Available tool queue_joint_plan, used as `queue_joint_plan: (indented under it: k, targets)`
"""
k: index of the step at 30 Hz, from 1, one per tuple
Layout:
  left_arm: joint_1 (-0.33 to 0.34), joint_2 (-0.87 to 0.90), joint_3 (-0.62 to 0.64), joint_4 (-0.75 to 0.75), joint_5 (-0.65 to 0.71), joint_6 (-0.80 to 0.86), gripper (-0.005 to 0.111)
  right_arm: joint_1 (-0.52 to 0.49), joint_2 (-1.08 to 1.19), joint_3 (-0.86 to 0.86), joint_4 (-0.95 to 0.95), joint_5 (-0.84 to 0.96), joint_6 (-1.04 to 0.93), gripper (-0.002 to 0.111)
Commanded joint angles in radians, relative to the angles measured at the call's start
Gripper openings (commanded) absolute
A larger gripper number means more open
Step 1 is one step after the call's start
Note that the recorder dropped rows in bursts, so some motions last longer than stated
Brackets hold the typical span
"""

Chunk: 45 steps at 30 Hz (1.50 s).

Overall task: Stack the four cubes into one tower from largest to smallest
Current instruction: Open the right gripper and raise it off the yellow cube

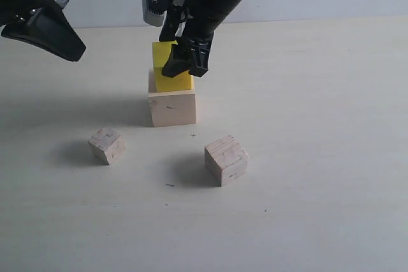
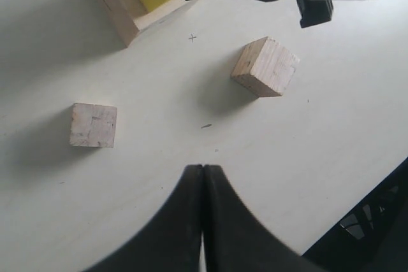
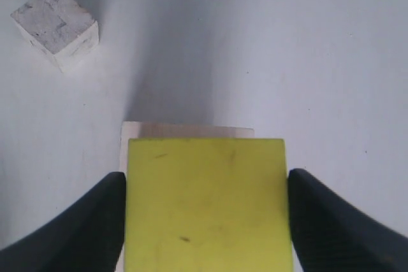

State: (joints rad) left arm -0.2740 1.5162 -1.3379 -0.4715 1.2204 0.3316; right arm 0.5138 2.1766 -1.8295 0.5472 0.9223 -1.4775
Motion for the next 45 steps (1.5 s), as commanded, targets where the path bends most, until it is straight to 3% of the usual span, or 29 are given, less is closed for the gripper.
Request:
queue_joint_plan:
  k: [1, 6, 11, 25, 29, 31, 33, 35, 38, 39, 45]
  targets:
    - [-0.006, -0.007, 0.002, -0.002, 0.001, 0.005, 0.000, -0.002, 0.001, -0.005, -0.004, 0.014, 0.005, 0.010]
    - [-0.006, -0.007, 0.002, -0.002, 0.001, 0.005, 0.000, -0.002, 0.001, -0.005, 0.002, 0.014, 0.005, 0.034]
    - [-0.006, -0.007, 0.002, -0.002, 0.001, 0.005, 0.000, -0.002, 0.001, -0.005, 0.045, -0.004, 0.005, 0.069]
    - [-0.006, -0.007, 0.002, 0.006, 0.001, 0.005, 0.000, -0.002, -0.043, -0.005, 0.020, -0.005, 0.050, 0.072]
    - [-0.006, -0.007, 0.002, 0.015, -0.023, 0.005, 0.000, -0.002, -0.117, -0.005, 0.020, -0.005, 0.161, 0.072]
    - [-0.006, -0.007, 0.002, 0.018, -0.058, 0.005, 0.000, -0.002, -0.152, -0.005, 0.018, -0.005, 0.259, 0.068]
    - [-0.006, -0.004, 0.009, 0.018, -0.113, 0.005, 0.000, -0.002, -0.183, -0.005, -0.002, -0.003, 0.373, 0.057]
    - [-0.006, 0.001, 0.028, 0.026, -0.181, 0.005, 0.000, -0.002, -0.211, -0.005, -0.052, -0.003, 0.497, 0.041]
    - [-0.004, 0.037, 0.056, 0.028, -0.239, 0.001, 0.000, -0.002, -0.245, -0.005, -0.198, -0.009, 0.606, 0.005]
    - [-0.004, 0.058, 0.061, 0.030, -0.247, -0.002, 0.000, -0.002, -0.254, -0.005, -0.256, -0.015, 0.646, 0.001]
    - [-0.004, 0.210, 0.061, 0.004, -0.314, -0.002, 0.000, -0.005, -0.265, -0.005, -0.502, 0.003, 1.025, 0.000]
